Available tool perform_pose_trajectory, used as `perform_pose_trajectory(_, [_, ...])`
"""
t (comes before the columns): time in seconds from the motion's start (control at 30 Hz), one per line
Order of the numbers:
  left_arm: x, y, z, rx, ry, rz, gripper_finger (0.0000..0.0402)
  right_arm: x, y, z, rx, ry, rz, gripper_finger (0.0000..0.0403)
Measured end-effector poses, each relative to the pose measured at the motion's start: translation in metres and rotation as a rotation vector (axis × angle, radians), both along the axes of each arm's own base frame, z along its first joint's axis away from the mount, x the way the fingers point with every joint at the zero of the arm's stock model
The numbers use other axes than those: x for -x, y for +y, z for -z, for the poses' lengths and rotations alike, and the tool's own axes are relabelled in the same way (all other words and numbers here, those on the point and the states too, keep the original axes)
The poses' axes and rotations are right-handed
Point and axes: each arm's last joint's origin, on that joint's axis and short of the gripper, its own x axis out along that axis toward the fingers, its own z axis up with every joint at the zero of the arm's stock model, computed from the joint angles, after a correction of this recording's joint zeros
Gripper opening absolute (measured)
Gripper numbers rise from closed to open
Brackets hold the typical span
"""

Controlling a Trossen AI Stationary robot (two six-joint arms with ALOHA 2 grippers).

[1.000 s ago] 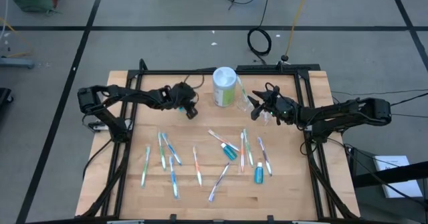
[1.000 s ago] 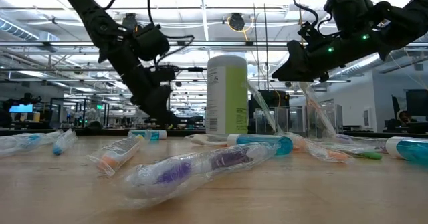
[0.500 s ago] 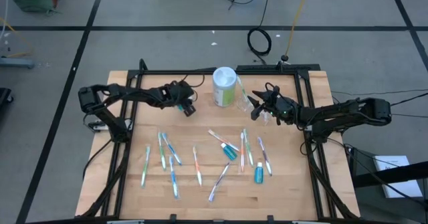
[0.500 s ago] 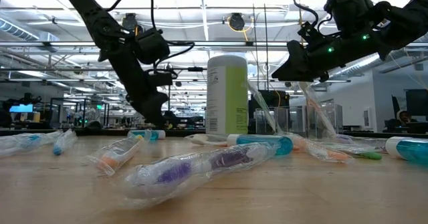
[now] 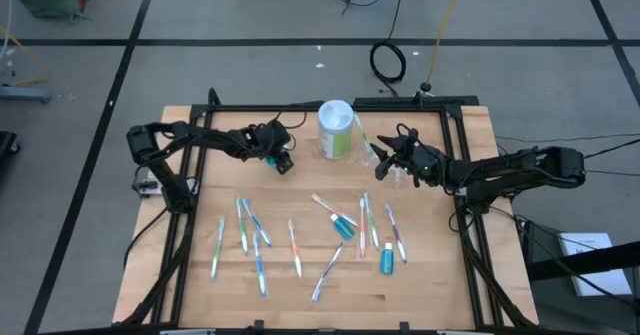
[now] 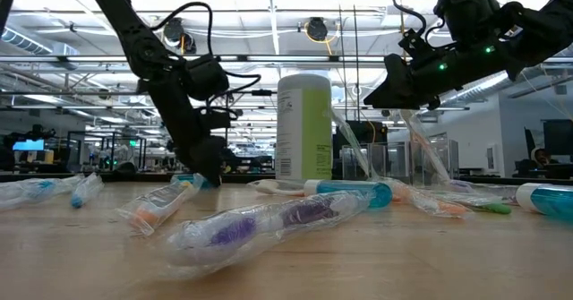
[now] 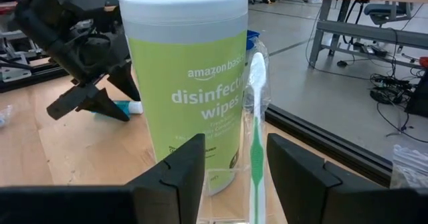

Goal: Pick & Place toothbrushing station
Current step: Put the blue mouthwash into the transparent organizer

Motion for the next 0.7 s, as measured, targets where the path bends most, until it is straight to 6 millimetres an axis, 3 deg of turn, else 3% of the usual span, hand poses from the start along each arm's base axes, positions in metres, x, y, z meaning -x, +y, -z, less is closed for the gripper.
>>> perform_pose_trajectory(0.4, [-0.007, -0.002, 0.003, 0.003, -0.057, 0.003, 0.0117, 0.0, 0.0, -0.001, 0.002, -0.012, 0.0, 0.0155])
perform_pose_trajectory(0.7, [-0.015, -0.01, -0.001, 0.005, -0.113, 0.018, 0.0096, 0.0, 0.0, -0.001, -0.005, -0.016, 0.001, 0.0155])
